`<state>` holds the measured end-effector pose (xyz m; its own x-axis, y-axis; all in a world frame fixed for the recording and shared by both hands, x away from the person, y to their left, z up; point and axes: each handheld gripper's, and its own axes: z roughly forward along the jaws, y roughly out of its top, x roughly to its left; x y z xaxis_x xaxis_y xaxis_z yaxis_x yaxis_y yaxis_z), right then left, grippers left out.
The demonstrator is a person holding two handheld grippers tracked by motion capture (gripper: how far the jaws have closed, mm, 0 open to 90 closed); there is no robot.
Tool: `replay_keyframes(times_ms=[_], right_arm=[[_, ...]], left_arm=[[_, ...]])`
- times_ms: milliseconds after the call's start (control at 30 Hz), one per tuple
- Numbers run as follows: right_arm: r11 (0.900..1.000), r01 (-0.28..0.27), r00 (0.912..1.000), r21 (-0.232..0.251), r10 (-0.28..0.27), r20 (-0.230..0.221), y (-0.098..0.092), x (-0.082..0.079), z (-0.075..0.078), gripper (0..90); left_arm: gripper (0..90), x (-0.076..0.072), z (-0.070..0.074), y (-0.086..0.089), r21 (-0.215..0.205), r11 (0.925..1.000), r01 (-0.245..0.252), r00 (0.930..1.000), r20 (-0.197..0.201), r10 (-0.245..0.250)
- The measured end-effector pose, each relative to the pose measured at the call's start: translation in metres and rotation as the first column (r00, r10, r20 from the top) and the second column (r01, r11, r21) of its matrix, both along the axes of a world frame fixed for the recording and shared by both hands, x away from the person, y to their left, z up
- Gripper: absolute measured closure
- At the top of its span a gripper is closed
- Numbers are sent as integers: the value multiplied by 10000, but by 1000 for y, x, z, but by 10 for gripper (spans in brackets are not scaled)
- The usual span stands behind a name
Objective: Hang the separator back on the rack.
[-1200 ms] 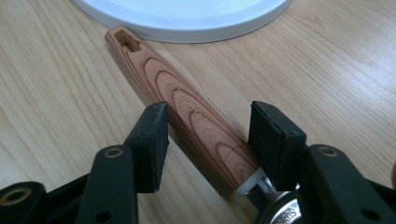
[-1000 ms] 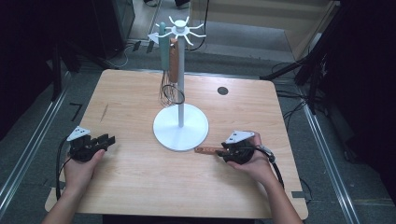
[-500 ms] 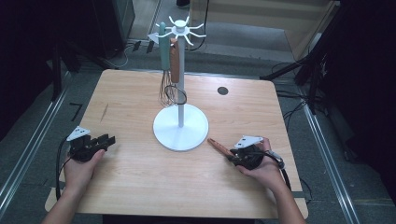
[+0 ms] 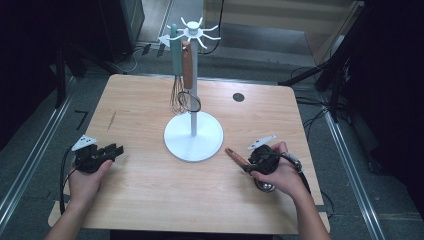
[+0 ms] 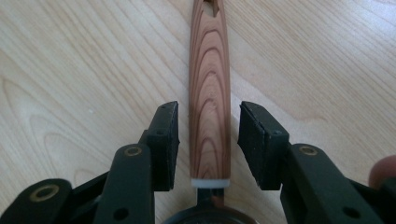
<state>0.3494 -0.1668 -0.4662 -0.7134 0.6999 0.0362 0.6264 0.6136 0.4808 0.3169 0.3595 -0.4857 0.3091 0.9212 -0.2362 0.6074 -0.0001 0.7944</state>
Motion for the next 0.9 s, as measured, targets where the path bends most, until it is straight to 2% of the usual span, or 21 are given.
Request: replay_keyframes(times_ms=[67, 167, 300, 533, 733, 900], right_arm=[[9997, 26, 10000, -225, -28, -95, 4, 4, 1, 608], [9987, 142, 9979, -496, -173, -625, 8, 9, 2, 617], [9971, 102, 9962, -758, -167, -860, 13, 14, 2, 626], [9911, 57, 9949, -1328, -190, -990, 21, 17, -1, 628], [9893, 155, 9910, -1453, -345, -1295, 24, 20, 0, 630], [9840, 238, 9905, -1764, -471, -1291, 29, 21, 0, 627]], left_arm=[[625, 0, 0, 0, -9, 10000, -8, 10000, -2, 8], [625, 0, 0, 0, -18, 10000, 3, 10000, 2, -3], [625, 0, 0, 0, -27, 10000, 9, 10000, -3, -9], [625, 0, 0, 0, -11, 10000, 12, 10000, -7, -12], [626, 0, 0, 0, -14, 10000, 26, 10000, -46, -26], [625, 0, 0, 0, 22, 10000, 37, 10000, -69, -37]])
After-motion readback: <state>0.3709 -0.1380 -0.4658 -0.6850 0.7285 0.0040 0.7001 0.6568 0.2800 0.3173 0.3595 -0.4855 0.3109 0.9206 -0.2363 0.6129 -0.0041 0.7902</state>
